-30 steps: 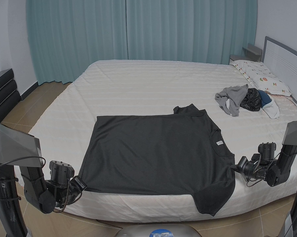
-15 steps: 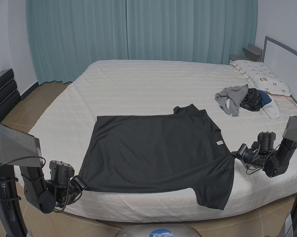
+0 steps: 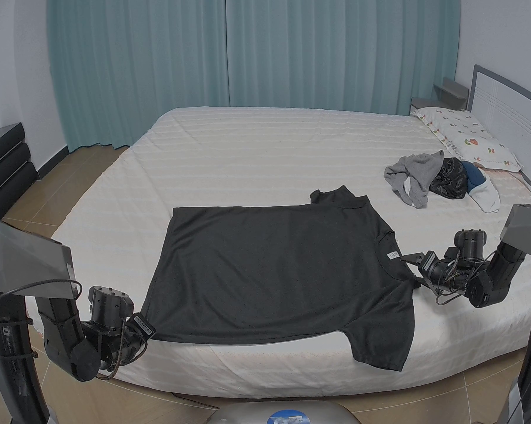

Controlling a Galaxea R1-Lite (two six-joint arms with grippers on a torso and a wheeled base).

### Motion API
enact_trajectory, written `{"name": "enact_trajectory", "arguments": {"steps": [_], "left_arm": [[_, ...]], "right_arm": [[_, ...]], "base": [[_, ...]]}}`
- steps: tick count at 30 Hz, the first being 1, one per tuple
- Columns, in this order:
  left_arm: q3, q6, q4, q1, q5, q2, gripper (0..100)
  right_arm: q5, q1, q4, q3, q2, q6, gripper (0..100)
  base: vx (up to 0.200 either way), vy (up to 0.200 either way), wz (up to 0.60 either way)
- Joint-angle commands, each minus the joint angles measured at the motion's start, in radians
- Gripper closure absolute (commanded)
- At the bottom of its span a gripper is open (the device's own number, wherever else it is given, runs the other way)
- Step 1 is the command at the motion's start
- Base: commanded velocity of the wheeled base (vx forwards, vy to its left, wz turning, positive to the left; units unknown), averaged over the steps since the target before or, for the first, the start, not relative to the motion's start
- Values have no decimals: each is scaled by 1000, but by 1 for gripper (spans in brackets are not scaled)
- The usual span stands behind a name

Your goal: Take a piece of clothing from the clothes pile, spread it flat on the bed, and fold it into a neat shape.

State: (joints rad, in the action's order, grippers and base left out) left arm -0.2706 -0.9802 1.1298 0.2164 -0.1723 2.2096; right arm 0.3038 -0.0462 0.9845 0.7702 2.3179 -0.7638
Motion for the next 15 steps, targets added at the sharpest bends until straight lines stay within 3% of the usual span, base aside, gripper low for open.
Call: {"name": "enact_trajectory", "arguments": {"steps": [1,7,9,12,15], "left_arm": [[-1,-2,1,0,1,2,100],[-2,-2,1,0,1,2,100],[-2,-2,1,0,1,2,100],[-2,-2,1,0,1,2,100],[-1,-2,1,0,1,2,100]], "right_arm": [[47,-37,-12,-51,-84,0,0],[98,-37,-7,-220,-173,93,0],[173,-35,-4,-342,-218,199,0],[248,-27,0,-427,-235,245,0],[279,-21,19,-466,-222,261,0]], "base": [[0,0,0],[0,0,0],[0,0,0],[0,0,0],[0,0,0]]}}
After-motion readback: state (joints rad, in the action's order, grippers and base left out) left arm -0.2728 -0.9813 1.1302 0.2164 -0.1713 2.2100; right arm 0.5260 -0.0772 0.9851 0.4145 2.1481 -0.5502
